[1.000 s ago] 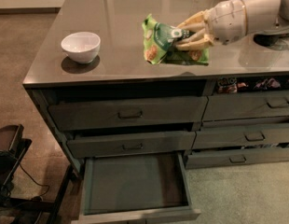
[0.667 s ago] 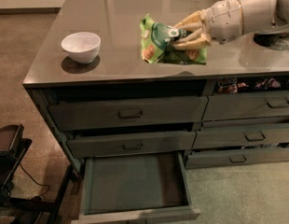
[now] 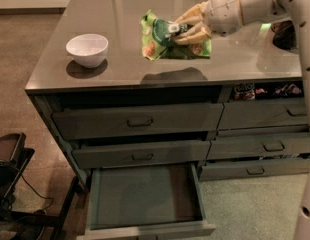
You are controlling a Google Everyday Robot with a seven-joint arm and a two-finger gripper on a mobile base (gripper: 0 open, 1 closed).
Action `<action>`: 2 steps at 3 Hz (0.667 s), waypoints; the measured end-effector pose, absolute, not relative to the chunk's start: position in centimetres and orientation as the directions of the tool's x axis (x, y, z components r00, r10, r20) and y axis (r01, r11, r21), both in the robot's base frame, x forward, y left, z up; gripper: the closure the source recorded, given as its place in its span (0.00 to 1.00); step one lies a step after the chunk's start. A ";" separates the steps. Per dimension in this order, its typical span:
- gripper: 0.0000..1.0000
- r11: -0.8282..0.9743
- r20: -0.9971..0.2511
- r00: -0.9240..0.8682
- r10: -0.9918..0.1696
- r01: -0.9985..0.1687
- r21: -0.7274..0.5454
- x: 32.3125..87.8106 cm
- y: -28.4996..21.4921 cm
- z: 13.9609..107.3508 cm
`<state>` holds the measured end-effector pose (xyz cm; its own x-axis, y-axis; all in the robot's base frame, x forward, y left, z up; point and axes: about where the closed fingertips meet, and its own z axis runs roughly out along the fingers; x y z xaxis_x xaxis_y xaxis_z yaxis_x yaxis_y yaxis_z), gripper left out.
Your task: Pick green rice chip bag from bottom drawer and place on counter
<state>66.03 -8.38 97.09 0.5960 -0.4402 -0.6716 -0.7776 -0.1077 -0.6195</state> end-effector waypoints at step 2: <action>1.00 -0.160 -0.592 0.615 -0.521 -0.752 -0.640 70.2 -7.2 94.5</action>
Offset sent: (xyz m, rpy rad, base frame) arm 0.0664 0.0036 -0.0402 -0.1681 -0.0569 -0.0457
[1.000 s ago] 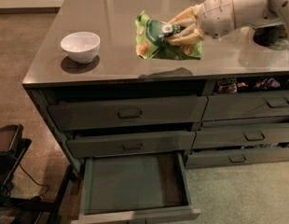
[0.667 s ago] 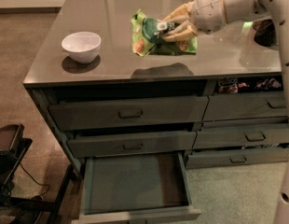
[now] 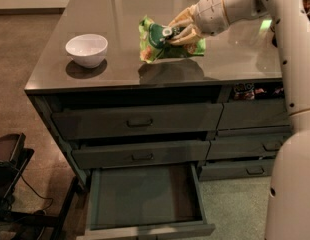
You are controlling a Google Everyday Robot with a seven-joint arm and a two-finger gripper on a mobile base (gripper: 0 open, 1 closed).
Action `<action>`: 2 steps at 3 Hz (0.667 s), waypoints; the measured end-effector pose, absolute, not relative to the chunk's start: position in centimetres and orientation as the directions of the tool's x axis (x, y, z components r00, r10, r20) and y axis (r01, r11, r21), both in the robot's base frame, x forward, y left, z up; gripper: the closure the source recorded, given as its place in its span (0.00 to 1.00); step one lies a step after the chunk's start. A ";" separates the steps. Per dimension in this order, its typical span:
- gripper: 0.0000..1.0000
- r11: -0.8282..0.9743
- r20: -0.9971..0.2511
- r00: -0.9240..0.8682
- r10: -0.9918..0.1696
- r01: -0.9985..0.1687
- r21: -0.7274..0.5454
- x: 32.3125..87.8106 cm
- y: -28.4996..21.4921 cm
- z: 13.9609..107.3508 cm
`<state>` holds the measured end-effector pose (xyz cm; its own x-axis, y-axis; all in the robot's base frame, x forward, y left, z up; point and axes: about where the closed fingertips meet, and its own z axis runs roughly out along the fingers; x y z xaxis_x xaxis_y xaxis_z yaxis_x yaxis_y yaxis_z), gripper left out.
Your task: Pick green rice chip bag from bottom drawer and place on counter
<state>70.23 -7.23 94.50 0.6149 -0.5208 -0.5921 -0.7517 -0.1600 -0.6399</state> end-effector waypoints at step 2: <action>1.00 -0.159 -0.597 0.556 -0.579 -0.795 -0.586 72.7 -8.6 89.7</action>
Offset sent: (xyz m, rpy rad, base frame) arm 0.0361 -0.0373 -0.0758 -0.0880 0.1087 -0.0842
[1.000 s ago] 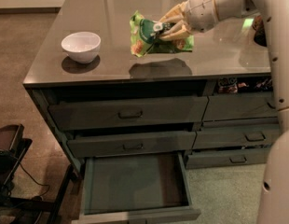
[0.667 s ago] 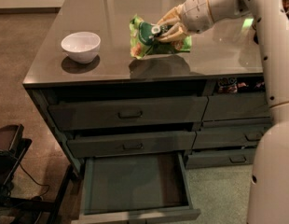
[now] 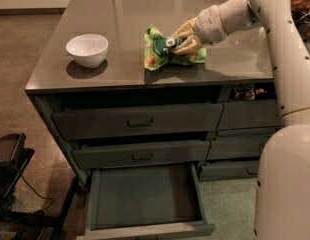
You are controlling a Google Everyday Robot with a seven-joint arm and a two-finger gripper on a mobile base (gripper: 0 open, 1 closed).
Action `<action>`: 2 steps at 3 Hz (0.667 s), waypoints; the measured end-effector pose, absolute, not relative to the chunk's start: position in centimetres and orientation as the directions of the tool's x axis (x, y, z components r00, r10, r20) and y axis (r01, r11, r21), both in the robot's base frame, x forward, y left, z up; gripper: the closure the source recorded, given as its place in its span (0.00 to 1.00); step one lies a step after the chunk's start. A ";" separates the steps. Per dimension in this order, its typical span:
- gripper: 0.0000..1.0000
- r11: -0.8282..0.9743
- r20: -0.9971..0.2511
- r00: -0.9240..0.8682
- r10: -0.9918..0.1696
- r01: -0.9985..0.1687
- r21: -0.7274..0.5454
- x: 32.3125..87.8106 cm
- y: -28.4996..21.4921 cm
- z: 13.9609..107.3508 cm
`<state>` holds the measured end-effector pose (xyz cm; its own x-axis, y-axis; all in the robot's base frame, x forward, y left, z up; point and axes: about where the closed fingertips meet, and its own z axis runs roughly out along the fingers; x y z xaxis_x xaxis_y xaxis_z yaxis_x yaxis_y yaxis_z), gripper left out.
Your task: Pick green rice chip bag from bottom drawer and place on counter
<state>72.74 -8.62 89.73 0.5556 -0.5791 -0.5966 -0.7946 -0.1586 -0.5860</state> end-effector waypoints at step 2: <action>0.58 -0.159 -0.597 0.555 -0.579 -0.795 -0.586 72.8 -8.6 89.7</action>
Offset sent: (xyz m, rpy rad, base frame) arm 0.0003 0.0001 -0.0006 -0.0001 0.0006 -0.0001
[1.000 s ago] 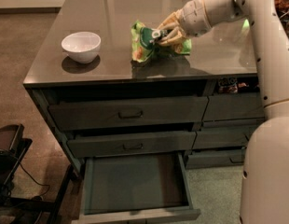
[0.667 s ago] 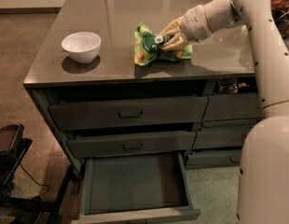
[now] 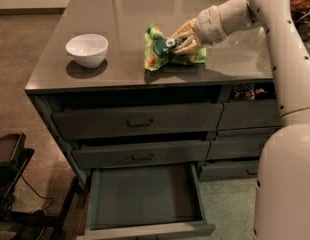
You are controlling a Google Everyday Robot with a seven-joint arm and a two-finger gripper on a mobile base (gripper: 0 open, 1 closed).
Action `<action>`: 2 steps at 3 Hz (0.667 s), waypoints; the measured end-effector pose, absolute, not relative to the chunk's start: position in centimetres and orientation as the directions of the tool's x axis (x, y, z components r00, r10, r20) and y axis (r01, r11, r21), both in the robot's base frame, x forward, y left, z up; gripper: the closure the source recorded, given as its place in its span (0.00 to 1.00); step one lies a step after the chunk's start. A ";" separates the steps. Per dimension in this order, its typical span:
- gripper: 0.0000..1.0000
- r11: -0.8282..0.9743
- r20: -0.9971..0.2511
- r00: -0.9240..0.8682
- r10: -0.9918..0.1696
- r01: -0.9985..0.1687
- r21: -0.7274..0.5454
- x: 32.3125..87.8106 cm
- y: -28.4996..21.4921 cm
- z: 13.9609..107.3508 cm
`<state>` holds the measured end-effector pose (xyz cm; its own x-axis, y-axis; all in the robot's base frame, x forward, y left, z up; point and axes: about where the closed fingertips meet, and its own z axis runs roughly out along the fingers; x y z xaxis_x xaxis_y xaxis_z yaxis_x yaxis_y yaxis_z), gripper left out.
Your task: Pick green rice chip bag from bottom drawer and place on counter
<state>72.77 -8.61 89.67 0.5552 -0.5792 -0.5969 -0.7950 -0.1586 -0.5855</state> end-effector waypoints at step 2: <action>0.11 -0.159 -0.597 0.555 -0.579 -0.795 -0.586 72.8 -8.6 89.7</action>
Offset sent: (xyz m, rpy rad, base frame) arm 0.0000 0.0000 0.0000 0.0000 0.0000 0.0000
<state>72.77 -8.60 89.66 0.5552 -0.5792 -0.5969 -0.7950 -0.1586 -0.5855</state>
